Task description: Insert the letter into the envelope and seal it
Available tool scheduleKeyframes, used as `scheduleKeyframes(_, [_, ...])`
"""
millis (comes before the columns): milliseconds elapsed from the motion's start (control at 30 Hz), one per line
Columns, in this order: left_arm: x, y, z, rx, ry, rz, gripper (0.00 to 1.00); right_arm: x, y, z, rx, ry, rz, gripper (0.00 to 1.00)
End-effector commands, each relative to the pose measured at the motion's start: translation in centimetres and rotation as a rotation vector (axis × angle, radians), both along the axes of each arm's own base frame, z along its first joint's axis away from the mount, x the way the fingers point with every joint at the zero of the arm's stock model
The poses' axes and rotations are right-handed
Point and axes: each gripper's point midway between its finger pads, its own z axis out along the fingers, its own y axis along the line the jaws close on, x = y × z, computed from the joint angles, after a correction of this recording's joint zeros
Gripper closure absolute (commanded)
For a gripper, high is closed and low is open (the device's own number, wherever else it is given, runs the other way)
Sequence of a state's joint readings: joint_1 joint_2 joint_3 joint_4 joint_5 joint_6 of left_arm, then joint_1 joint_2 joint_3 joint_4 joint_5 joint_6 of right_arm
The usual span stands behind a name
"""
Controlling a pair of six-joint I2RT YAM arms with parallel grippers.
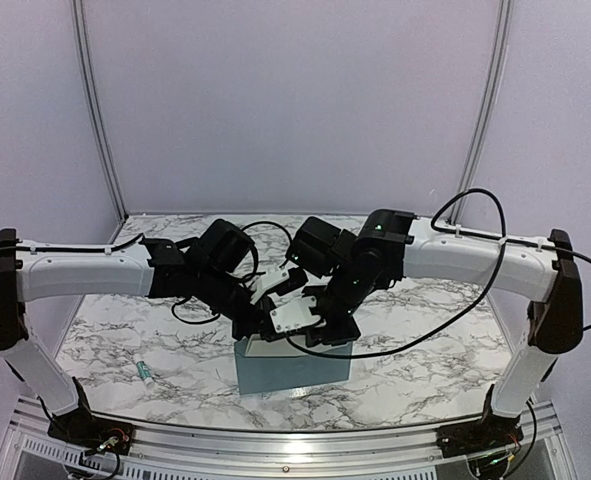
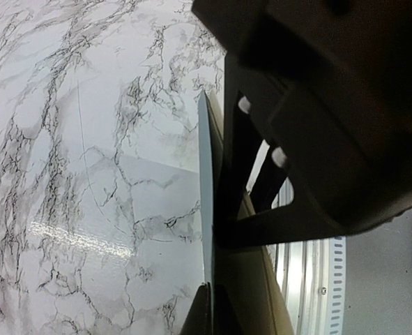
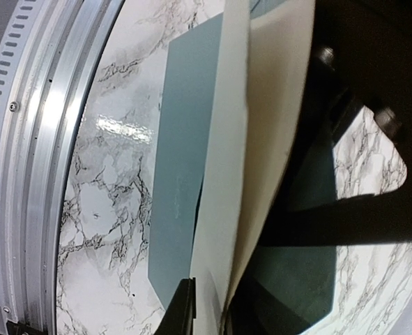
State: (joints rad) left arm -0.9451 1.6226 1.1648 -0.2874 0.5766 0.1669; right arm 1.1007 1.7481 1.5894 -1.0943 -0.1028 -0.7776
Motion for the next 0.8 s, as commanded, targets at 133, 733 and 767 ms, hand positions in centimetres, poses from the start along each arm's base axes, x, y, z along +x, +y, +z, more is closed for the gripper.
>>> scheduleKeyframes(133, [-0.2, -0.5, 1.0, -0.019, 0.002, -0.021, 1.0, -0.8, 1.1, 1.6, 0.102, 0.036, -0.027, 0.86])
scheduleKeyframes(733, [-0.2, -0.3, 0.9, -0.015, 0.003, -0.015, 1.0, -0.7, 2.0, 0.9, 0.12, 0.067, -0.059, 1.0])
scheduleKeyframes(767, [-0.2, -0.3, 0.9, -0.014, 0.003, -0.014, 1.0, -0.5, 1.9, 0.8, 0.115, 0.057, -0.068, 1.0])
